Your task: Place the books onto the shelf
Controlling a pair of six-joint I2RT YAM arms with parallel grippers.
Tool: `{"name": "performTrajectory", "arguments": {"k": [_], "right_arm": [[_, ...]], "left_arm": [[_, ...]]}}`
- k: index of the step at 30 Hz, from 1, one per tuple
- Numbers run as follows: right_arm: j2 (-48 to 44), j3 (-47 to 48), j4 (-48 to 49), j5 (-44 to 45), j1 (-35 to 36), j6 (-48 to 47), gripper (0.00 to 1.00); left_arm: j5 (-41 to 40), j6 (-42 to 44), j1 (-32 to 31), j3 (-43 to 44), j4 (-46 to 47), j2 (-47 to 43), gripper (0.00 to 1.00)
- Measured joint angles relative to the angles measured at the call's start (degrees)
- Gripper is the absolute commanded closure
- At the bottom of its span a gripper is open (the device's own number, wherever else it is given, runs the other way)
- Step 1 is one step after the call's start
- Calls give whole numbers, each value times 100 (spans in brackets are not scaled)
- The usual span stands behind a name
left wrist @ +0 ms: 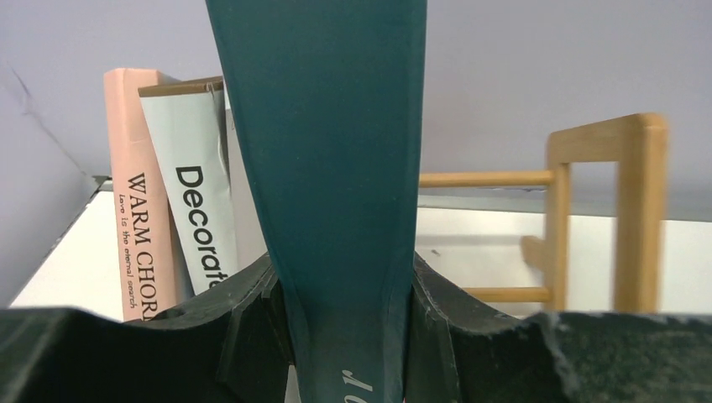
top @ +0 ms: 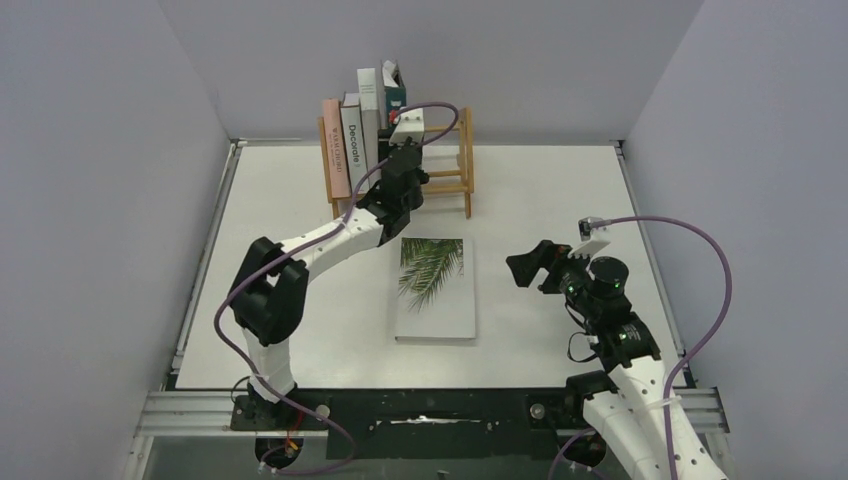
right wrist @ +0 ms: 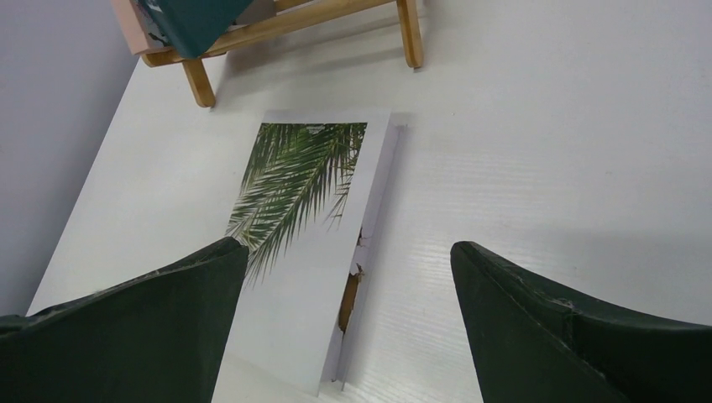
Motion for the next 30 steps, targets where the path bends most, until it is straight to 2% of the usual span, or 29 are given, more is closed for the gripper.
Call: {"name": "performTrajectory", "arguments": {"k": [7, 17, 25, 27, 30], "right_arm": [[98, -13, 109, -42, 0, -4, 4], [181, -13, 118, -111, 0, -13, 4], [181, -13, 116, -136, 0, -15, 4], [181, -13, 116, -138, 0, -15, 4], [181, -13, 116, -142, 0, -13, 4]], "left_arm": [[205, 17, 417, 433, -402, 538, 85], [398, -109, 601, 1519, -844, 1217, 85], [476, -219, 741, 1974, -1176, 1698, 83], [479, -271, 750, 1993, -1231, 1727, 78], [501, -326, 767, 2006, -1290, 1727, 62]]}}
